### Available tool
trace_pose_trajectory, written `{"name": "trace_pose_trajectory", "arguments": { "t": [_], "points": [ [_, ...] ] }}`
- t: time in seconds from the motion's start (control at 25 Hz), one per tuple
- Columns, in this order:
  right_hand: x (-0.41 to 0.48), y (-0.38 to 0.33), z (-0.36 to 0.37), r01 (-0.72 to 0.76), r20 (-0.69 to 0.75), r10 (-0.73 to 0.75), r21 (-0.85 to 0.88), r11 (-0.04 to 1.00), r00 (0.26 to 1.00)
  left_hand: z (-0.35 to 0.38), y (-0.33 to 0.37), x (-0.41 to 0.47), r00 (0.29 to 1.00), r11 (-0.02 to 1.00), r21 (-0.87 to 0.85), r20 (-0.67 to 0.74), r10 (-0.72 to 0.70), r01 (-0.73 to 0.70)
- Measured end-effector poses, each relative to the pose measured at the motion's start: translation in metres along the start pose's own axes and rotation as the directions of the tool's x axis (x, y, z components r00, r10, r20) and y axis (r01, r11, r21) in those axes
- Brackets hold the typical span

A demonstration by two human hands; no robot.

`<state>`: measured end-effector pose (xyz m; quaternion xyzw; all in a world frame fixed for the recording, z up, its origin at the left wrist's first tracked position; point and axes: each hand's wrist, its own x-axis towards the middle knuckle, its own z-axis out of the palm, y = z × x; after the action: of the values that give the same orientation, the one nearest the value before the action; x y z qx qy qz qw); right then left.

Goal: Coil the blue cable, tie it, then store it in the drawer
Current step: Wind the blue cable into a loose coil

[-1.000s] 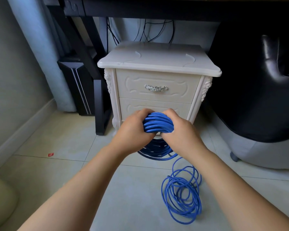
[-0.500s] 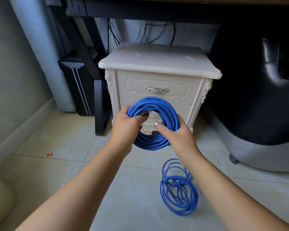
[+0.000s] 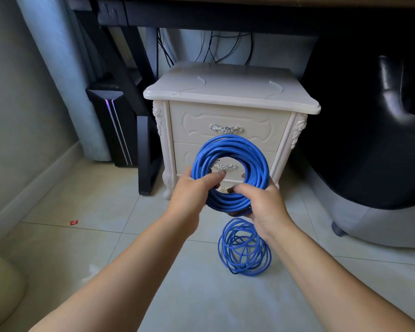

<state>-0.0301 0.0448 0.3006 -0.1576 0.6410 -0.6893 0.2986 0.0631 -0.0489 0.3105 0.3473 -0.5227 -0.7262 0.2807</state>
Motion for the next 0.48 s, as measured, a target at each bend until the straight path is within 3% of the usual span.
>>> {"name": "trace_pose_trajectory", "arguments": {
  "t": [0.12,0.2,0.32,0.36,0.44,0.48],
  "points": [
    [0.005,-0.005,-0.010,0.136,0.025,-0.134,-0.206,0.969,0.991,-0.010,0.009,0.004,0.995,0.965,0.247,0.062,0.078,-0.091],
    [0.004,-0.004,-0.013,0.272,0.120,-0.244,-0.439,0.856,0.962,-0.014,0.014,0.003,0.960,0.872,0.402,0.144,0.240,-0.279],
    [0.001,0.001,-0.012,0.383,0.256,-0.289,-0.703,0.599,0.922,-0.016,0.008,0.003,0.845,0.413,0.747,0.385,0.371,-0.521],
    [-0.001,0.001,-0.012,0.411,0.291,-0.299,-0.751,0.517,0.909,-0.014,0.004,0.002,0.840,0.344,0.777,0.411,0.355,-0.526],
    [-0.004,-0.002,-0.011,0.447,0.319,-0.337,-0.782,0.434,0.886,-0.012,-0.002,0.002,0.857,0.373,0.786,0.368,0.360,-0.494],
    [-0.004,-0.004,-0.010,0.451,0.307,-0.361,-0.775,0.442,0.881,-0.012,-0.001,0.002,0.863,0.406,0.777,0.337,0.376,-0.481]
  ]
}}
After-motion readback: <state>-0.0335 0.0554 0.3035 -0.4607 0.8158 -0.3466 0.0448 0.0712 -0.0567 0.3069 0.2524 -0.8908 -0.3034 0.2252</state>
